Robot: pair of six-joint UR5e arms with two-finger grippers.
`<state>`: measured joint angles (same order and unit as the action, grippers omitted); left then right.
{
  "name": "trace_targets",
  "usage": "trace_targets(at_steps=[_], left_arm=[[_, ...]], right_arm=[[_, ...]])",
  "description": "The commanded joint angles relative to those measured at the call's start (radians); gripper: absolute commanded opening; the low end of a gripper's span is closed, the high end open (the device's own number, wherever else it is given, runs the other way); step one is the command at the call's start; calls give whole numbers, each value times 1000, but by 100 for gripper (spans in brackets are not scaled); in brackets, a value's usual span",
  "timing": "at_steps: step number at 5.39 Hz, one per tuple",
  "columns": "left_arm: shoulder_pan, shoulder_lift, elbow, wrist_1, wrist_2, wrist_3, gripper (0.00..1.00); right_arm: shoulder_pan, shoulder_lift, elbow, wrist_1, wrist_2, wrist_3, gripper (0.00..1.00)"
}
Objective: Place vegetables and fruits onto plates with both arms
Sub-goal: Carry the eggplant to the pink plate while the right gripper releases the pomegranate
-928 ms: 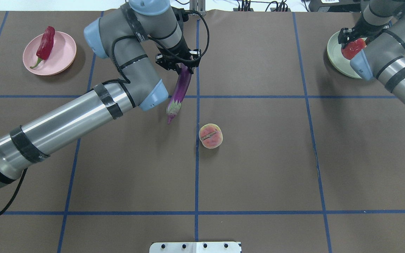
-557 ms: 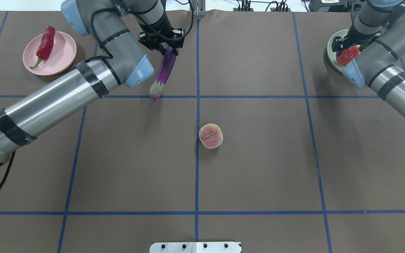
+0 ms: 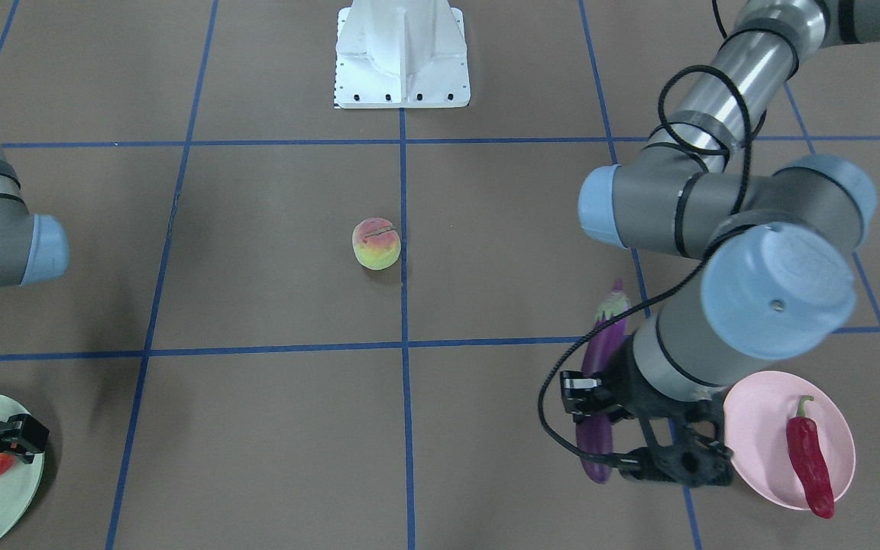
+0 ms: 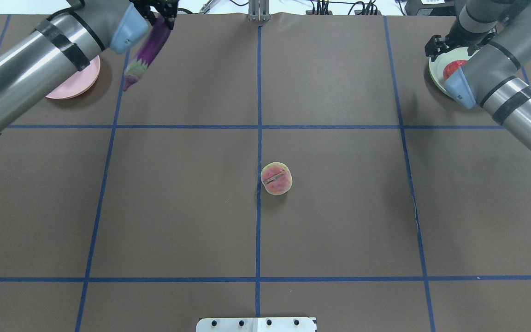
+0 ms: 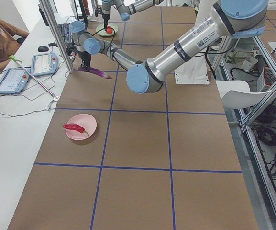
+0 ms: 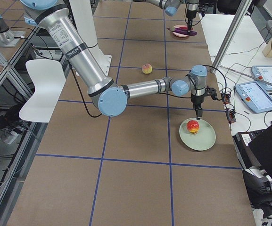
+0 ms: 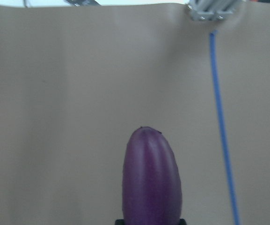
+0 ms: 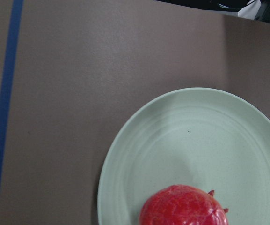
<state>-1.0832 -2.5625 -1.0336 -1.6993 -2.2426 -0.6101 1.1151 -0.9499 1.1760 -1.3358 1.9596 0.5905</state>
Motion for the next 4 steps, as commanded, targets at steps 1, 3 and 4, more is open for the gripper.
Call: trace_targets(at_steps=[1,3,4], left_arm=[[-56,15,114,0,150,117,0],[-52,62,174,-47,320,118,0],[-50,105,188,-90,346,119,0]], right_arm=[[5,29,144,-150,121,79,100],[-42,26,259,-154,200,357,100],[-72,28,307,-157,200,424,100]])
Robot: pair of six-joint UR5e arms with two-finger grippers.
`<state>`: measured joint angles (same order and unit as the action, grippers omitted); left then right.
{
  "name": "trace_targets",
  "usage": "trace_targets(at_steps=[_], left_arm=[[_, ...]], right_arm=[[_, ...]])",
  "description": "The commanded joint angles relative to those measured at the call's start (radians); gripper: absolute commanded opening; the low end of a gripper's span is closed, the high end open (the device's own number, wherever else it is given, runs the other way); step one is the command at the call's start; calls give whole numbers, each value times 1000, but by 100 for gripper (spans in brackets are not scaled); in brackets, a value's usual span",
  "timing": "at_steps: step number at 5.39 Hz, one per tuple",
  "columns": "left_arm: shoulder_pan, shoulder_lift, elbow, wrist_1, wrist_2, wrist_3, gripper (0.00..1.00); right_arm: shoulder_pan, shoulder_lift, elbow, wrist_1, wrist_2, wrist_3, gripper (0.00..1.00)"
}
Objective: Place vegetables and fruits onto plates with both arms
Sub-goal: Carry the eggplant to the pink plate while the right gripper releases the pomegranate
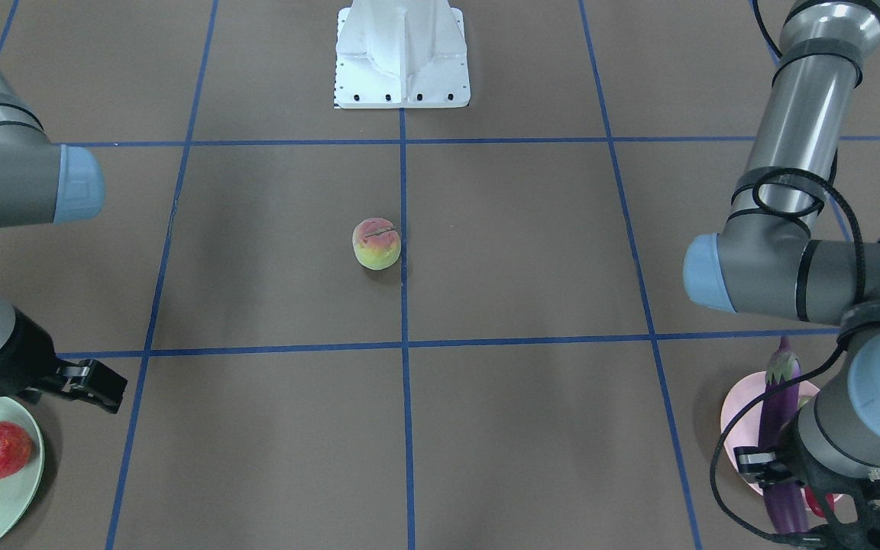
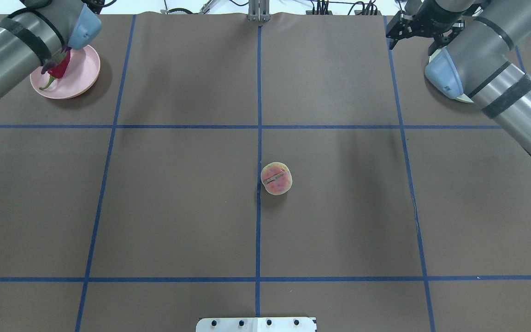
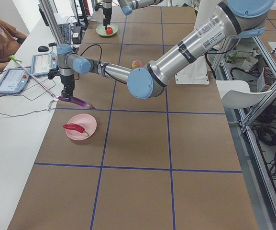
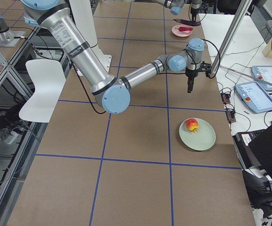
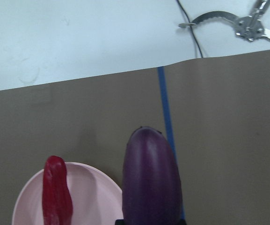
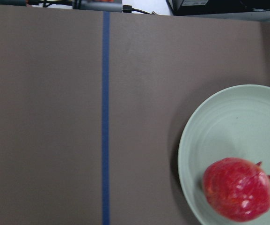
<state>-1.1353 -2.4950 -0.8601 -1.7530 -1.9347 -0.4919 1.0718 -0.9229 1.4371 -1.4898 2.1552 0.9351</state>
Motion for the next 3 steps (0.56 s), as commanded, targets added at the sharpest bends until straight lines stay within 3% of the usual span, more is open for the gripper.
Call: trace_targets(at_steps=[1,2,3], left_arm=[[37,51,33,-69,72,1,0],[72,51,35,-71,116,-2,0],[90,53,47,-74,131,-1,16]], right_arm=[[-56,-5,86,-1,5,161,100],[-79,-14,124,-3,3,194,100],[-113,-22,167,-3,2,264,100]])
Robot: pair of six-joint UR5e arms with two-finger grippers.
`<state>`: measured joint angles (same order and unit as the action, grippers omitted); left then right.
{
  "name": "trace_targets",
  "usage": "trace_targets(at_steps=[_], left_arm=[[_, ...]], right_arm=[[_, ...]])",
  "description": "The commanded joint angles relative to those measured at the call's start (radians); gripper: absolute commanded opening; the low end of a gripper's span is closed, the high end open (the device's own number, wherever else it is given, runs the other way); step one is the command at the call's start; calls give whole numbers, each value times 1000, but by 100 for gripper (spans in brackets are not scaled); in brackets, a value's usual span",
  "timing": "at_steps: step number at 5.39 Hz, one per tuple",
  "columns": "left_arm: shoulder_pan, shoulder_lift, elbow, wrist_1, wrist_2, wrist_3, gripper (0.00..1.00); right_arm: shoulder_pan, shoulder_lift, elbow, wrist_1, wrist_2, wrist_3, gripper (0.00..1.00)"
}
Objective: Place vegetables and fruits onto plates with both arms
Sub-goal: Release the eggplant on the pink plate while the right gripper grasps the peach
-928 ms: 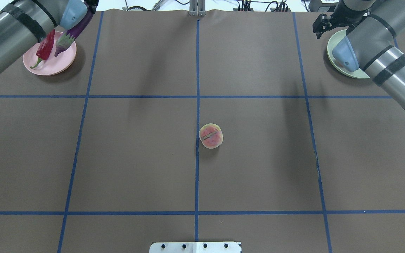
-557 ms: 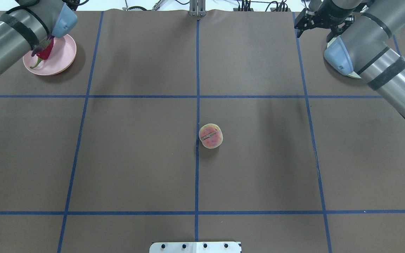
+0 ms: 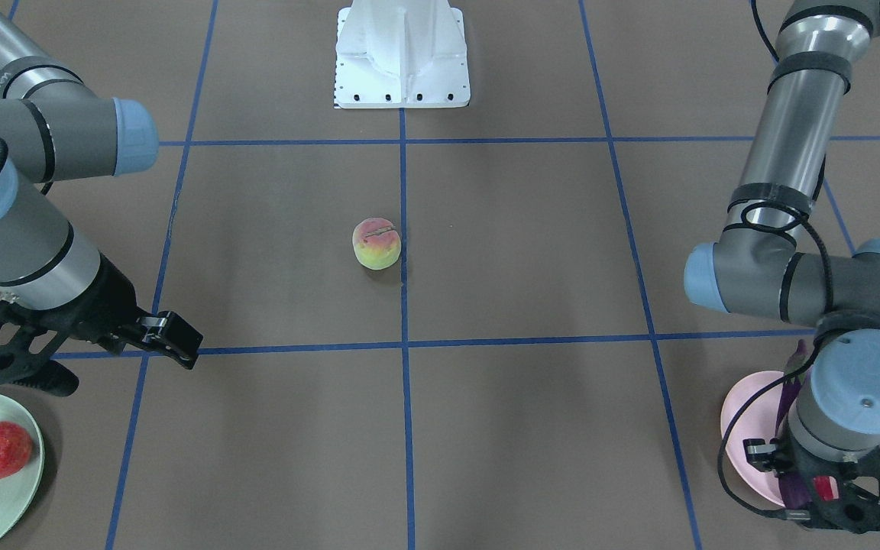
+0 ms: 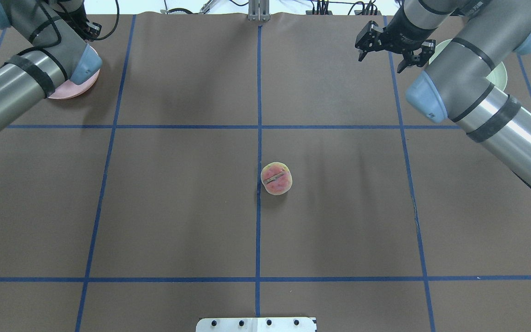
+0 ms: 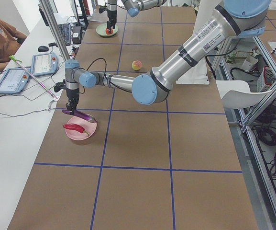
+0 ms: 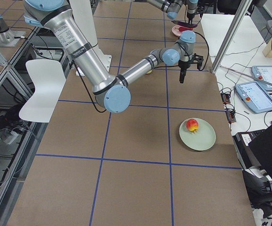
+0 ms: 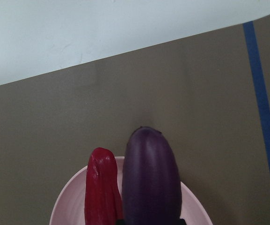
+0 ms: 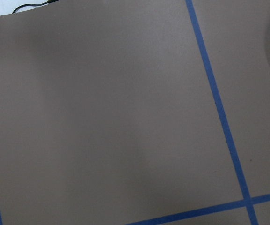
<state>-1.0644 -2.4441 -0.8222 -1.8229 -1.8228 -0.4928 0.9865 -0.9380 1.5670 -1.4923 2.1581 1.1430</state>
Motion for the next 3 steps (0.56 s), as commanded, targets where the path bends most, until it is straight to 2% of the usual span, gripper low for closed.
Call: trace_targets(at_steps=[1,2,3], left_arm=[[27,20,11,-15,63,0,36],[27,25,11,-38,65,2,70],[27,25,6,-39,65,5,100]], right_arm=[[-66,-7,63,0,-6,120,100],[-98,-7,74,0,-3,151,100],[-141,-8,100,-2,-9,221,100]])
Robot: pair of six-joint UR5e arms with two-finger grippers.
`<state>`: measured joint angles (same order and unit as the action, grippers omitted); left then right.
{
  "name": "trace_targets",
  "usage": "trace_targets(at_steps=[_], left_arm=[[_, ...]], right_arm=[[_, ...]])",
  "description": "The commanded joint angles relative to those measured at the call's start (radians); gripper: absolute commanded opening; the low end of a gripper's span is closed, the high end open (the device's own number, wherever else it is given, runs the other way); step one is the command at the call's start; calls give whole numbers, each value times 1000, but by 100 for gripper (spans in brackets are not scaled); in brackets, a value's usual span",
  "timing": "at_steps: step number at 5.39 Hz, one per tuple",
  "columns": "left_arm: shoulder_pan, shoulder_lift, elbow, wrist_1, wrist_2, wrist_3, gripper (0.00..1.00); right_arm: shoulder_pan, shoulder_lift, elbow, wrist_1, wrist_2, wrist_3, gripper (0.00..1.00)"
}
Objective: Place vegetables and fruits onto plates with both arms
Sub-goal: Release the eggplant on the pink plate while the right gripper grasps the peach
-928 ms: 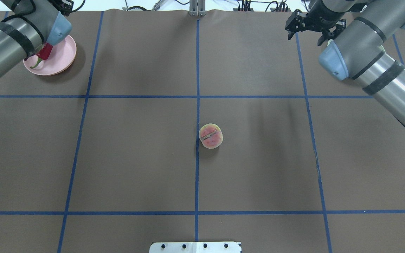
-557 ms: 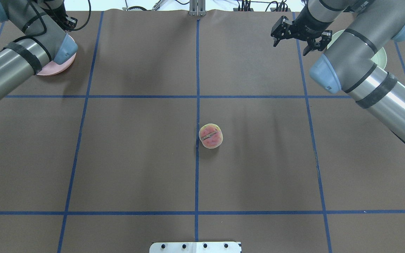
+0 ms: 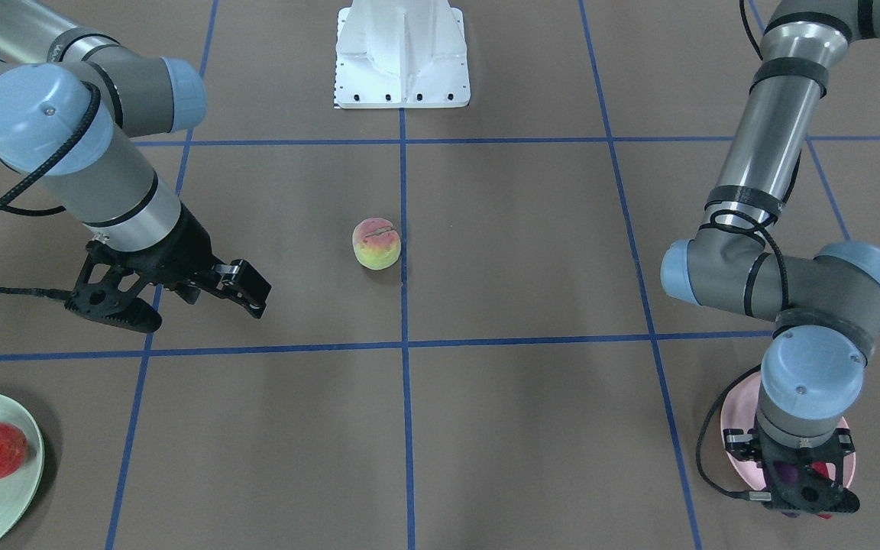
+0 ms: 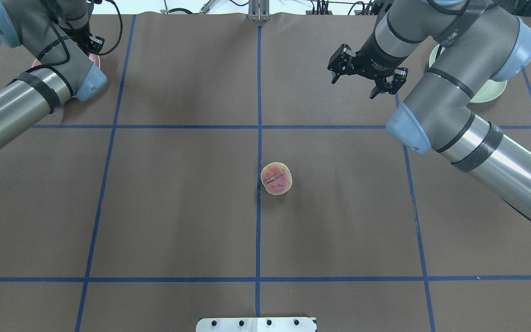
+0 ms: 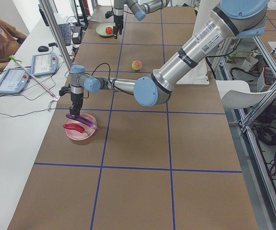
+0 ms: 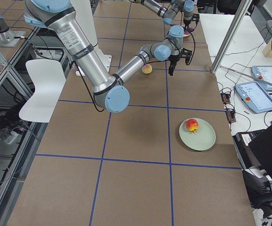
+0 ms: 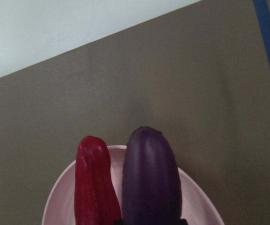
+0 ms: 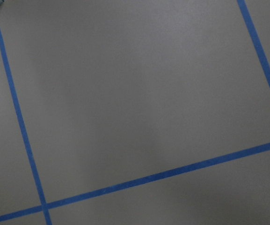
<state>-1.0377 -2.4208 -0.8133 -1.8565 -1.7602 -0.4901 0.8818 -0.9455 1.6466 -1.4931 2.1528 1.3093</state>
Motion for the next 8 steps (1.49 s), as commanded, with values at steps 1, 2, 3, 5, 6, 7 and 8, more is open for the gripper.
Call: trace_targets(at_steps=[1,2,3,5,6,7,8], left_arm=[[-8,0,-4,-7,4,52,100],[-12,0,-9,-6,2,59,100],[-27,-3,-41,-3,-14,57,100],[-56,20,-178,61,-188,56,100],[-83,75,-337,165,-252,56,100],[-88,121,-454,247,-260,92,100],[-88,167,-534,285,-257,126,100]], right_arm=[[-85,-1,28,-13,-10,57,100],[-128,13,38,-27,-36,62,100],[-194,52,35,-64,-72,100,100],[-279,144,-52,-105,-152,128,100],[-294,199,-135,-105,-154,140,100],[-320,198,-157,-105,-177,139,100],[-334,195,-165,-105,-188,139,100]])
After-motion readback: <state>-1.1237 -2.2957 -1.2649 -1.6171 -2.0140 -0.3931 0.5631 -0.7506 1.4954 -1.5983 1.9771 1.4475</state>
